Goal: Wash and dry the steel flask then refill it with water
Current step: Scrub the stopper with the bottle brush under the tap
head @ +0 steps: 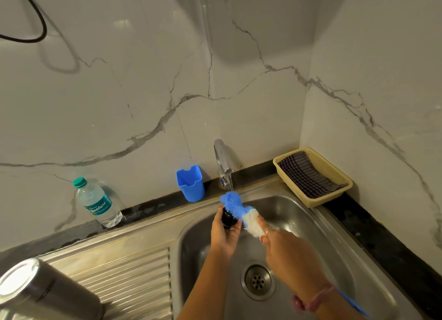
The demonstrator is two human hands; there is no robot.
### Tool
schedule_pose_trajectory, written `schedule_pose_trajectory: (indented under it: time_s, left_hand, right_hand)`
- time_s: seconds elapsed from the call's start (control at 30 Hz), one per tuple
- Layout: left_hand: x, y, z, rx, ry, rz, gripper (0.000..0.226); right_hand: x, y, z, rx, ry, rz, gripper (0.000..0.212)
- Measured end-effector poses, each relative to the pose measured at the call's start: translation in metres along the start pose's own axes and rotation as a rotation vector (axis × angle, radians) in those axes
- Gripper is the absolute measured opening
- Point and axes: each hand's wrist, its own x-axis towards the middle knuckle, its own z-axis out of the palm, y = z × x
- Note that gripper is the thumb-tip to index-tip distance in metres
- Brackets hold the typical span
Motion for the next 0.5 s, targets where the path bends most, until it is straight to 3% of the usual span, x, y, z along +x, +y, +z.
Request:
schedule_pose_trajectory:
  time_s: [0.13,0.4,0.5]
  left_hand:
    - [-0.004,-0.005,0.002,-0.038,0.0,-0.017,0.043]
    - [-0.002,-0.006,-0.003,-0.017,-0.021,0.008,0.036]
    - [-0.002,-0.006,-0.002,0.017,-0.015,0.012,0.038]
  right_hand:
    - [0.011,0.011,0.005,0.086,-0.011,0.084,0.056]
    - [0.015,0.008,0.0,0.082,-0.028,-0.047,0.054]
    - [0.017,0.015,0.0,0.133,-0.029,0.01,0.05]
